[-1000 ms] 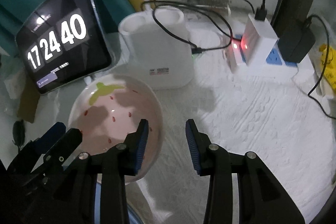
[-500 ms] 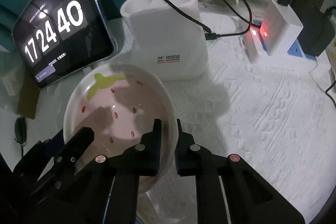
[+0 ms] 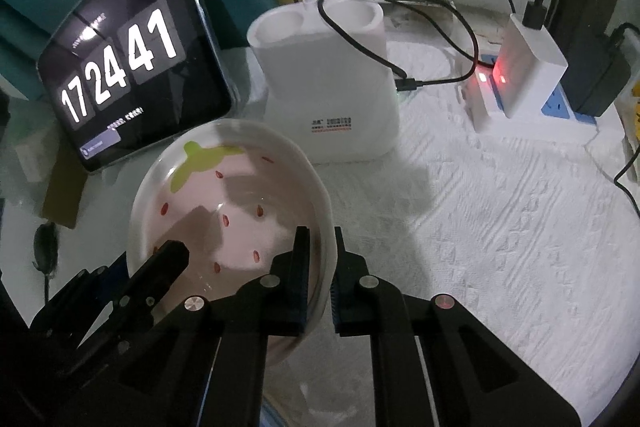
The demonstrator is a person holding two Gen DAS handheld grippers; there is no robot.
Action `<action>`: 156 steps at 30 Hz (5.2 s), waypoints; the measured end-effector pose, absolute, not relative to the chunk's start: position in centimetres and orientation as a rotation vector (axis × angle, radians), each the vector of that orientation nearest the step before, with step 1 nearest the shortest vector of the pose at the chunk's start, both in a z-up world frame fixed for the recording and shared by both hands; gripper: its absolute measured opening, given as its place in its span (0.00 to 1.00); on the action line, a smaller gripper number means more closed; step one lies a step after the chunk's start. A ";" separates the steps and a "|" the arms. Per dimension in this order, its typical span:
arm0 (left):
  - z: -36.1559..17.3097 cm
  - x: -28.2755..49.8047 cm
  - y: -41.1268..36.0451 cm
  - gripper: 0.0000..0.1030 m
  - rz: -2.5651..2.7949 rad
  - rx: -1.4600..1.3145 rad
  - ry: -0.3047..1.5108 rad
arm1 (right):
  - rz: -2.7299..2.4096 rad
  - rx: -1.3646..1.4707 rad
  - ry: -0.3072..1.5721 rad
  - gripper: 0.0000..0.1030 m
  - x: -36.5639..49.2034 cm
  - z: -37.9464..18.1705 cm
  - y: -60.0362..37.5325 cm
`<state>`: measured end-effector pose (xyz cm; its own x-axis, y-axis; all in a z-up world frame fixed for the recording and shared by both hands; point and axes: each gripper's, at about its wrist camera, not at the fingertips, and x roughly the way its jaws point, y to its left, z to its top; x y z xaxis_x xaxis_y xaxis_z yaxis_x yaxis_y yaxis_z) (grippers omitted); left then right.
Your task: Organize plates and bowls
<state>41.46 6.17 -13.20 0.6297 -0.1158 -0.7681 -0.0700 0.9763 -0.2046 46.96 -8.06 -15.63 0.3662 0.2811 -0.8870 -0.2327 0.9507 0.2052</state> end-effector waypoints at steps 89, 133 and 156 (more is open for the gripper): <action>-3.8 21.6 -8.7 0.22 -0.212 -0.125 0.726 | 0.249 0.167 0.896 0.11 24.6 -5.6 -24.3; -10.4 20.8 -11.6 0.22 -0.255 -0.066 0.879 | 0.185 0.142 0.978 0.13 22.2 -12.3 -26.5; -9.0 20.5 -11.1 0.28 -0.242 -0.049 0.835 | 0.188 0.087 0.957 0.17 21.8 -11.6 -26.0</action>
